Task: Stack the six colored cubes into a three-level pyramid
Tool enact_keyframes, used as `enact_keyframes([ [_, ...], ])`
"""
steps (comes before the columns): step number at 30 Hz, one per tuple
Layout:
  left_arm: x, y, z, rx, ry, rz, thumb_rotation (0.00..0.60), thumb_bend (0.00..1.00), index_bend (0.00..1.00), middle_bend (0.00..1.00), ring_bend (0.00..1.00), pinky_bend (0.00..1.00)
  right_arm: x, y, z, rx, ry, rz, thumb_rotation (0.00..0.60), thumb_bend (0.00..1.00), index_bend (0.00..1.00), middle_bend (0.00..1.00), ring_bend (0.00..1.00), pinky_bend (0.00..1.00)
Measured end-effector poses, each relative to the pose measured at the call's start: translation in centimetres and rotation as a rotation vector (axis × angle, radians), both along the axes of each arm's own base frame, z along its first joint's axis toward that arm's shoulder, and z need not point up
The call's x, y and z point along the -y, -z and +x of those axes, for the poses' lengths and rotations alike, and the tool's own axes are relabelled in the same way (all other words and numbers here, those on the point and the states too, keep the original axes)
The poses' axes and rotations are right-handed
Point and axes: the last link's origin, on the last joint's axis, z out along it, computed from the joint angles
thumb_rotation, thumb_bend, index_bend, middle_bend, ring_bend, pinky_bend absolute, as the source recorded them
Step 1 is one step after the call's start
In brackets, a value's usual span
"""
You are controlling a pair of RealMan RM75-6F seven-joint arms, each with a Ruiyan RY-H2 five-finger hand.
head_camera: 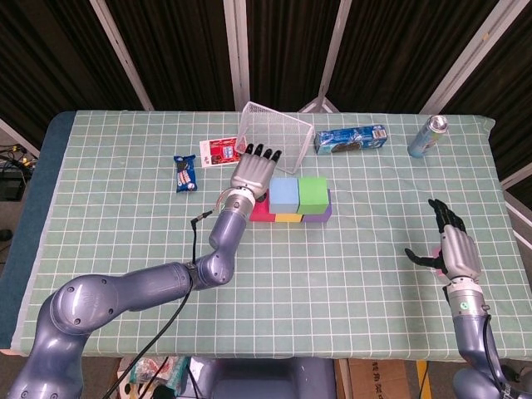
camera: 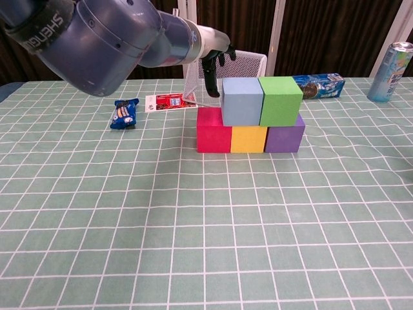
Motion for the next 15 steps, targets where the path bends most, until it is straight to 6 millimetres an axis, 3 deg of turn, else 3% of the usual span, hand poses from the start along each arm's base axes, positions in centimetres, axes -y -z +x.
enact_keyframes([
  [15, -0.12, 0.51, 0.19, 0.009, 0.007, 0.028, 0.600, 0.38, 0.00, 0.09, 0.01, 0.01, 0.02, 0.01, -0.08, 0.004, 0.004, 0.002, 0.600, 0.24, 0.00, 0.00, 0.00, 0.00],
])
